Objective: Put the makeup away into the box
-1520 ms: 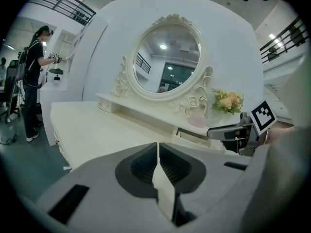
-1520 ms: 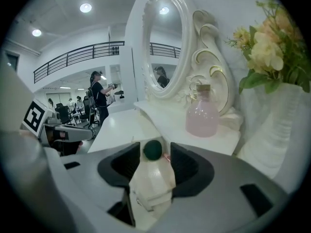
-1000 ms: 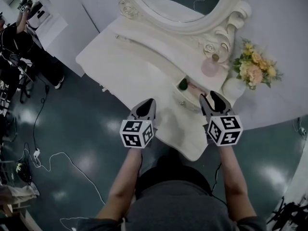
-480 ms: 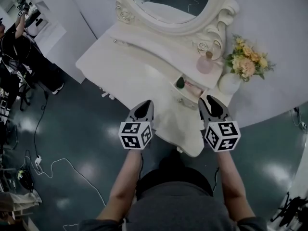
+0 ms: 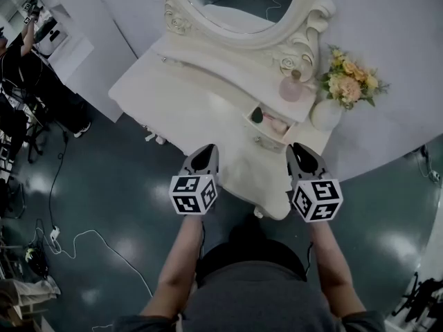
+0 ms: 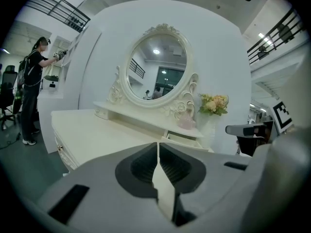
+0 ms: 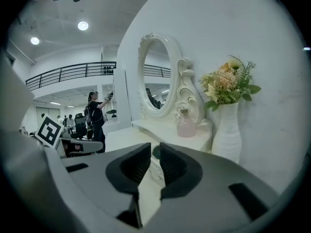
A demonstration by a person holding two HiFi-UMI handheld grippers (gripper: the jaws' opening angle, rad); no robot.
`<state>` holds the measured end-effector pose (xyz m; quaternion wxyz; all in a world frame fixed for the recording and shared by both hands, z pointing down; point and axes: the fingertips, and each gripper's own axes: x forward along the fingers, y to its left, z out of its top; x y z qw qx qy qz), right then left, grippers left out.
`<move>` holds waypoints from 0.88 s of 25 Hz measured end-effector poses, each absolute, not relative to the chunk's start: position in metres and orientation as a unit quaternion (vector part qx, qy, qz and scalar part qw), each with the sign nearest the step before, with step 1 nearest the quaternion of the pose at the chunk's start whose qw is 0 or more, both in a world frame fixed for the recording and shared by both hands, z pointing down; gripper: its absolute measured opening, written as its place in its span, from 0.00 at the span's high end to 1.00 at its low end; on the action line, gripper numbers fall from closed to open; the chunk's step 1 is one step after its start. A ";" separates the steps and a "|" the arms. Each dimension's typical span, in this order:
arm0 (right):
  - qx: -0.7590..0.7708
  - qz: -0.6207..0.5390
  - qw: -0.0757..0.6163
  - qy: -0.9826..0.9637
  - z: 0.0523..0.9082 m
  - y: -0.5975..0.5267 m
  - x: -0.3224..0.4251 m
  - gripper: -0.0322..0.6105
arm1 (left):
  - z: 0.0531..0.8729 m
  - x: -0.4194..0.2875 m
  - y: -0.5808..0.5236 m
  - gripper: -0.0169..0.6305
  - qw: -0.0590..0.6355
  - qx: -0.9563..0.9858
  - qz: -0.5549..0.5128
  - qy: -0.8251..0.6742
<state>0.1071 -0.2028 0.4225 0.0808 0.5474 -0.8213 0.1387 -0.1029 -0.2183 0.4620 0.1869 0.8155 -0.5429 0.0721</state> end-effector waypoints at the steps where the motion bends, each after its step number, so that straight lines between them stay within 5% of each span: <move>1: 0.549 0.139 0.080 -0.821 0.422 -0.201 0.107 0.86 | 0.461 -0.104 -0.217 0.95 0.186 0.815 0.071 -0.544; 8: 0.555 0.142 0.078 -0.816 0.426 -0.189 0.109 0.94 | 0.459 -0.109 -0.210 0.95 0.184 0.812 0.066 -0.549; 22: 0.550 0.145 0.086 -0.818 0.434 -0.170 0.108 0.95 | 0.455 -0.115 -0.197 0.95 0.179 0.810 0.066 -0.554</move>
